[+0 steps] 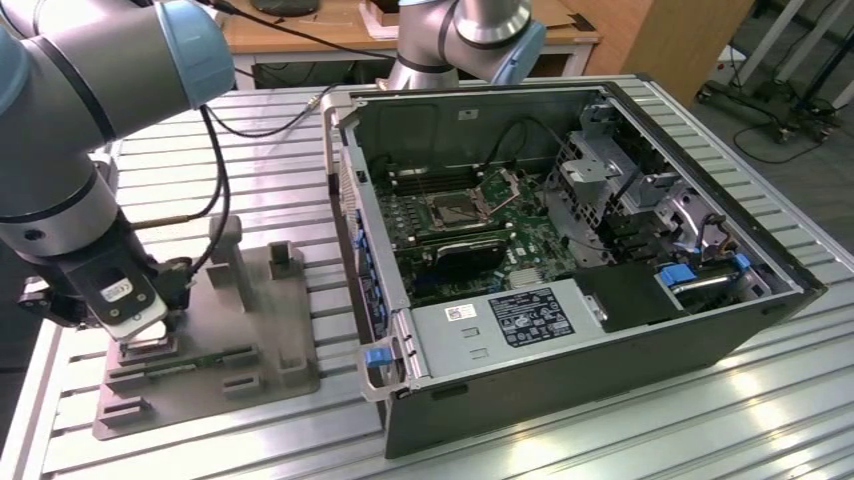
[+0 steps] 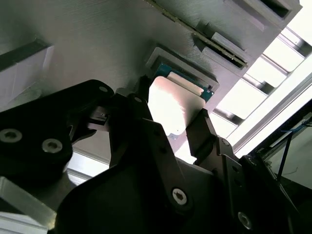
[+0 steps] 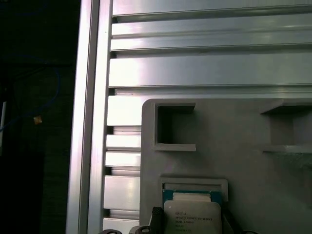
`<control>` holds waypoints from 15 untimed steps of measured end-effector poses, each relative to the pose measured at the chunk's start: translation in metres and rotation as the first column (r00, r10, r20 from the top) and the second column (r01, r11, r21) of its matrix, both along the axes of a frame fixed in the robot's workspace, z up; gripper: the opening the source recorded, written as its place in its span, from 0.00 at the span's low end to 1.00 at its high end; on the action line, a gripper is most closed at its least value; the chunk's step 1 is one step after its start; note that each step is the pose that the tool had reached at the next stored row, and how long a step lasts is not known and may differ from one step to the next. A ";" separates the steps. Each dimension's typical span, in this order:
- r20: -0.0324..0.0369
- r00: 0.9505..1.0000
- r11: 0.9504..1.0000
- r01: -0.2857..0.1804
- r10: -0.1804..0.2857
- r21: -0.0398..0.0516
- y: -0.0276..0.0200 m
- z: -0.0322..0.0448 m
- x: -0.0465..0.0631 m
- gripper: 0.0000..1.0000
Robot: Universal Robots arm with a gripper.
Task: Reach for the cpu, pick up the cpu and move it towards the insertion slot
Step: 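Pick up the cpu and move it towards the insertion slot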
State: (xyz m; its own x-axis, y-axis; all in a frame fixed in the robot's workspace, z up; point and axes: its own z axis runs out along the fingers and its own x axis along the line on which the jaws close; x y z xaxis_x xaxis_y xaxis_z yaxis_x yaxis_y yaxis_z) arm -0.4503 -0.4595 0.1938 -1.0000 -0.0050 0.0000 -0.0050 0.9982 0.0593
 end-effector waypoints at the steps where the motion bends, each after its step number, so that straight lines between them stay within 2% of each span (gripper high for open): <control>1: 0.000 1.000 1.000 0.000 0.000 0.000 0.0000 0.0011 0.000 0.55; 10: 0.000 1.000 1.000 0.000 0.000 0.000 0.0000 0.0113 0.000 0.55; 15: 0.000 1.000 1.000 0.000 0.000 0.000 0.0000 0.0119 0.000 0.55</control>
State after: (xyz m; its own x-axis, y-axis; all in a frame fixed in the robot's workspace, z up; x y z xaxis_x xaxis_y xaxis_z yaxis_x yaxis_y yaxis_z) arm -0.4503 -0.4595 0.2057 -1.0000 -0.0050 0.0000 -0.0050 0.9982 0.0593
